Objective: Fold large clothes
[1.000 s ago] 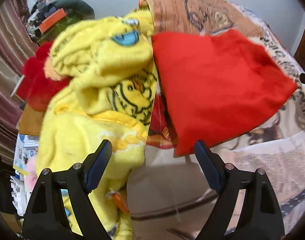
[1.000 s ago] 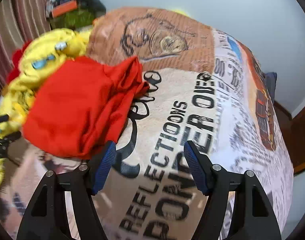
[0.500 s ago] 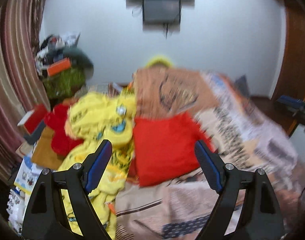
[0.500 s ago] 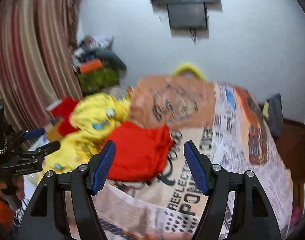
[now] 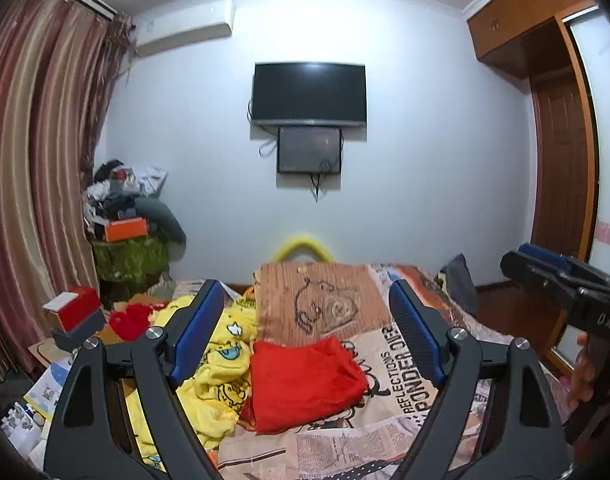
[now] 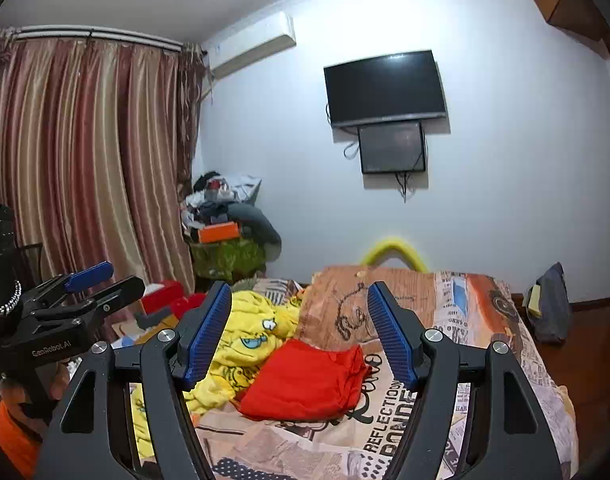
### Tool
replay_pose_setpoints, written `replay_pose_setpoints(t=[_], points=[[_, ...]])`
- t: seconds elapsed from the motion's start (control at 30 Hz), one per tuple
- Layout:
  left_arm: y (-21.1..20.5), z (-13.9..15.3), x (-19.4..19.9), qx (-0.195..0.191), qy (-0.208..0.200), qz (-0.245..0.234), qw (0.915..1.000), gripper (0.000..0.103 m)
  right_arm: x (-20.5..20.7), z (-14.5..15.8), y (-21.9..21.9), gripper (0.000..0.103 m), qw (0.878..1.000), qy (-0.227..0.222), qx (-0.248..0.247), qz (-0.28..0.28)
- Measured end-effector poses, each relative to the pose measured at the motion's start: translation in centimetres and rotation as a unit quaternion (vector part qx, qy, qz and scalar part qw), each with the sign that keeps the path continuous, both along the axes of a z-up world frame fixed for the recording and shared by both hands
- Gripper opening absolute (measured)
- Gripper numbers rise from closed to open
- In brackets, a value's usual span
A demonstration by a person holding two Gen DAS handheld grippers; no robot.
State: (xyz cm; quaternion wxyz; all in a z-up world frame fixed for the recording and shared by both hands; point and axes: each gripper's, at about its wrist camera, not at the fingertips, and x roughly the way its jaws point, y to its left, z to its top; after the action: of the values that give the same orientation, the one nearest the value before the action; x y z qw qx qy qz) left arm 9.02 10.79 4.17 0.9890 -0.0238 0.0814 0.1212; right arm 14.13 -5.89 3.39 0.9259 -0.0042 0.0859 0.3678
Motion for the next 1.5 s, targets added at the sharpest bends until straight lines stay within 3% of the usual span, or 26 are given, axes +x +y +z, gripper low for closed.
replay_pose_setpoints(t=[0.1, 0.23, 0.33, 1.5], points=[[-0.7, 0.2, -1.3, 0.001, -0.015, 0.001, 0.9999, 0.085, -0.4, -0.3, 0.2, 0.071, 1.0, -0.005, -0.005, -0.005], [-1.1, -0.1, -1.9, 0.0, -0.016, 0.006, 0.9999, 0.103, -0.3, -0.5, -0.1, 0.088, 1.0, -0.015, -0.005, -0.027], [-1.6, -0.3, -1.9, 0.01, -0.012, 0.014, 0.9998, 0.103, -0.2, -0.3, -0.1, 0.103, 0.999, -0.014, -0.009, -0.034], [-1.7, -2.0, -0.9, 0.004, 0.01, 0.007, 0.9999, 0.103, -0.9, -1.0, -0.9, 0.103, 0.999, -0.002, -0.02, -0.044]])
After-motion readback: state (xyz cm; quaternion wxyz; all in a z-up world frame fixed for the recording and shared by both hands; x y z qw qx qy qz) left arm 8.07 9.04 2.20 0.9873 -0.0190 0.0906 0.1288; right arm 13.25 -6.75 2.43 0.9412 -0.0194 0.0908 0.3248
